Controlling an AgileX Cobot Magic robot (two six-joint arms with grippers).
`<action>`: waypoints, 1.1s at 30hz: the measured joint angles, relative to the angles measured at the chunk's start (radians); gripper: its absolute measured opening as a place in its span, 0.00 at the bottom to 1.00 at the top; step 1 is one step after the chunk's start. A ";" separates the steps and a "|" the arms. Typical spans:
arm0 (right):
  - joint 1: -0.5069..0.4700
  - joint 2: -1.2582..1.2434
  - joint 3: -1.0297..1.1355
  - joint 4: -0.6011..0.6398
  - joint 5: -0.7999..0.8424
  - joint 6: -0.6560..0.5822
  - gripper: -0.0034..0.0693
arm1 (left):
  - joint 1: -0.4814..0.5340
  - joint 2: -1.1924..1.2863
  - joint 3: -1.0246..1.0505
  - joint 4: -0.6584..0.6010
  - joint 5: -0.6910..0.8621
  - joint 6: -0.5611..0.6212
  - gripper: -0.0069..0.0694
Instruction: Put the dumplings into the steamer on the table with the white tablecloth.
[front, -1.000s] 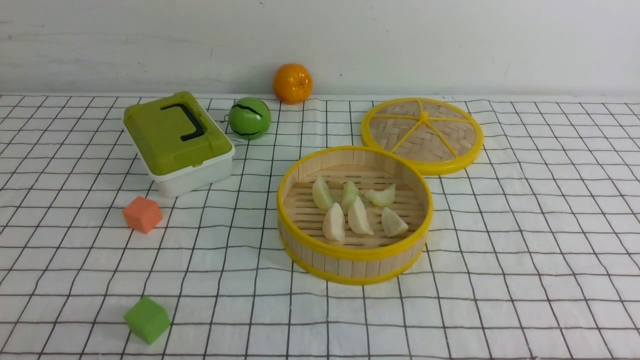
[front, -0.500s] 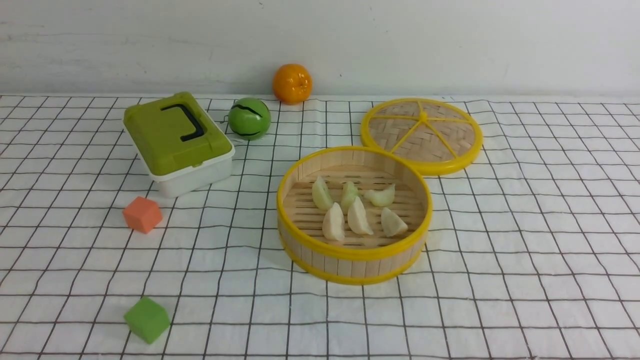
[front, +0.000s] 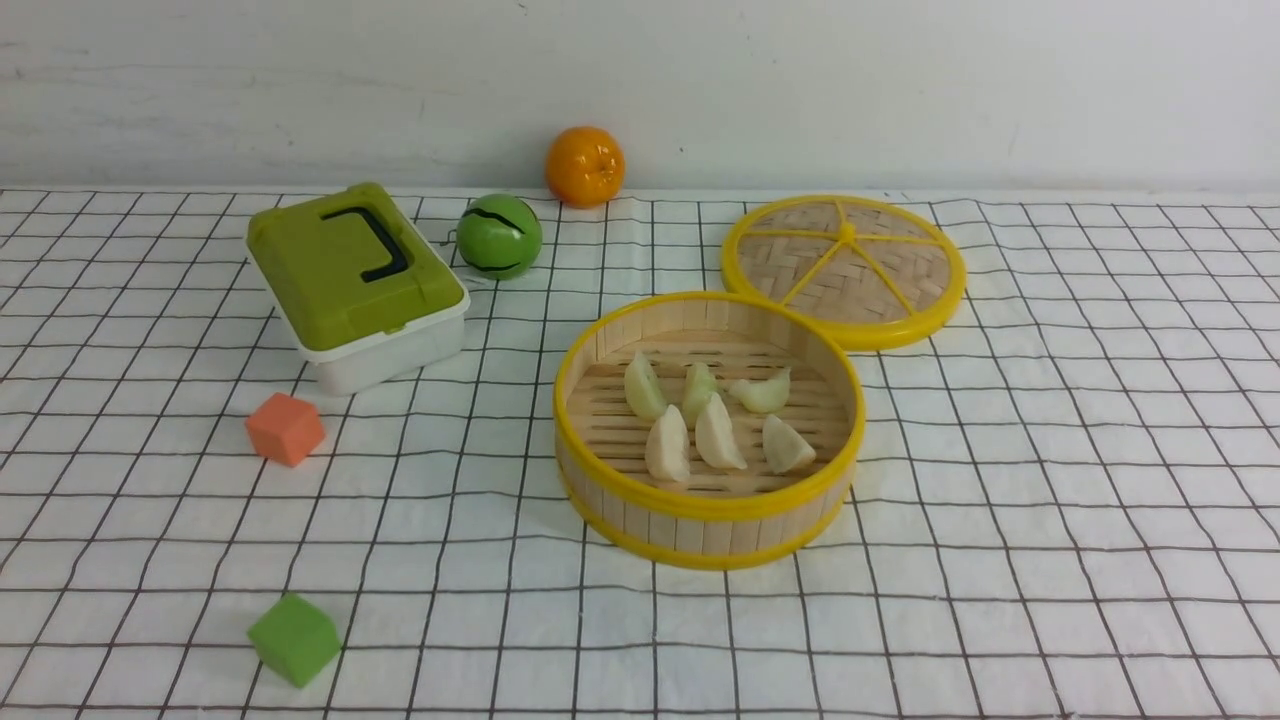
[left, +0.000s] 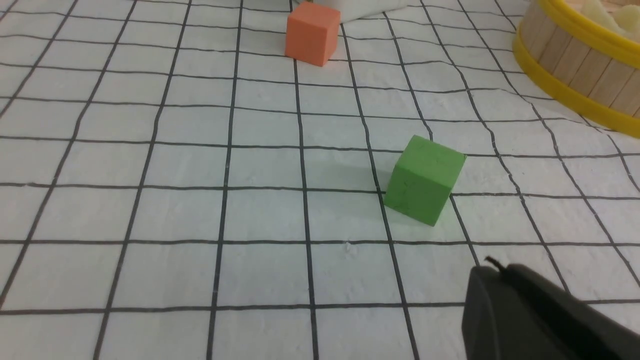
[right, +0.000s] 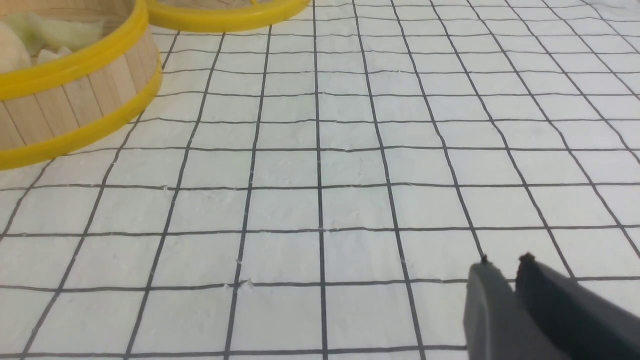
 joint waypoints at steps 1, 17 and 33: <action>0.000 0.000 0.000 0.000 0.000 0.000 0.16 | 0.000 0.000 0.000 0.000 0.000 0.000 0.08; 0.000 0.000 0.000 0.000 0.000 0.000 0.19 | 0.000 0.000 0.000 0.000 0.000 -0.003 0.08; 0.000 0.000 0.000 0.000 0.000 0.000 0.22 | 0.000 0.000 0.000 0.000 0.000 -0.003 0.08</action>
